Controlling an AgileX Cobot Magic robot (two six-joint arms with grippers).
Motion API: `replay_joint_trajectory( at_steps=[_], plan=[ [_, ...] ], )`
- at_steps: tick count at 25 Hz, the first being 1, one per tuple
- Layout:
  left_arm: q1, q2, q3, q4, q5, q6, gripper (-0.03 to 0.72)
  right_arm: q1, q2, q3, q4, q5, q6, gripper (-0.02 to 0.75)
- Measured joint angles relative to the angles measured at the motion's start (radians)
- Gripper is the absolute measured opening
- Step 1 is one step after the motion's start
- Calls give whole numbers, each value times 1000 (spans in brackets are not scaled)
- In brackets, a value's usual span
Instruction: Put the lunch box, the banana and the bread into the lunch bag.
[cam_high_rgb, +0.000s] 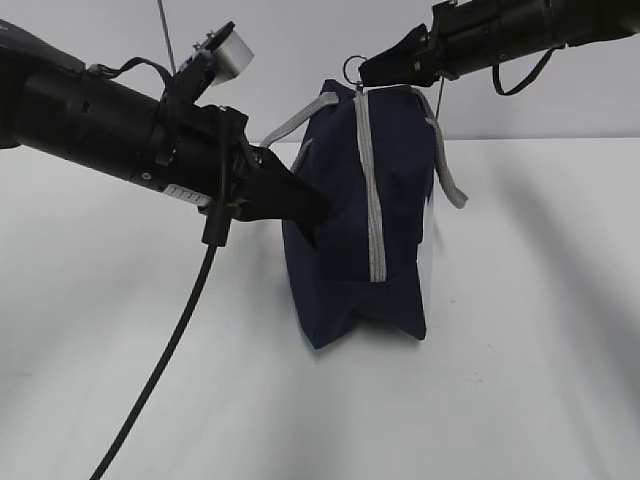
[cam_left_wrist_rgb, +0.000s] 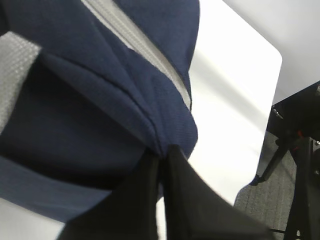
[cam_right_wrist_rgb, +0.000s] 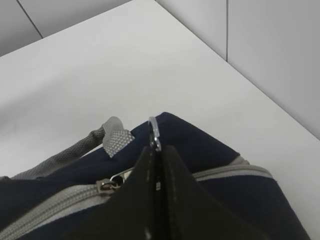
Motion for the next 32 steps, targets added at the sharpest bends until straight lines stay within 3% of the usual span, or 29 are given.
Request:
replay_joint_trajectory(
  at_steps=[23,32],
  plan=[
    [0,-1,0,39,190,-34,1,-49,42,-63,-4,-48,31,0],
    [0,-19,0,67,197,-72,6,-78,94,-102,99,39,-43,0]
  ],
)
